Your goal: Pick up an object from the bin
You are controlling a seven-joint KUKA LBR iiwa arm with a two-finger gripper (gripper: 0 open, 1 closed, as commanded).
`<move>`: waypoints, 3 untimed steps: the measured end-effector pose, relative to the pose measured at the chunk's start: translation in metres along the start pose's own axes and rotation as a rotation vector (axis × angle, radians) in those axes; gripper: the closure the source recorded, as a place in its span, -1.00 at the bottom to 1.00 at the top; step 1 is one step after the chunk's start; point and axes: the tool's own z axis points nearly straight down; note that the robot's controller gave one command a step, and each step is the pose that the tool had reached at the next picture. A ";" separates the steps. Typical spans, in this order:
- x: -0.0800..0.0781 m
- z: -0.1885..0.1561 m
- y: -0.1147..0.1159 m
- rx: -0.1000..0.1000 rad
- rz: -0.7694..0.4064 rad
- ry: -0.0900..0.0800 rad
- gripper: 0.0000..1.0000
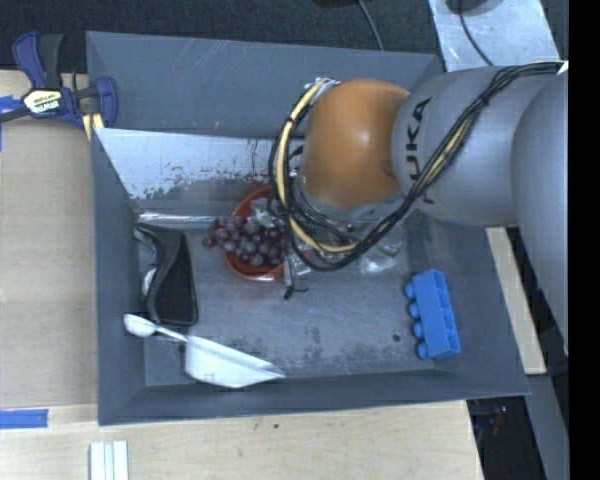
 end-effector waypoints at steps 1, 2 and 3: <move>-0.002 0.014 -0.012 0.000 -0.068 -0.001 -1.00; -0.004 0.023 -0.004 0.004 -0.160 -0.010 -1.00; -0.006 0.017 0.002 0.002 -0.181 -0.011 -1.00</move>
Offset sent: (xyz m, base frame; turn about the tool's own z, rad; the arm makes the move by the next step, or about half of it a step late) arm 0.0066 -0.0153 -0.0434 -0.1810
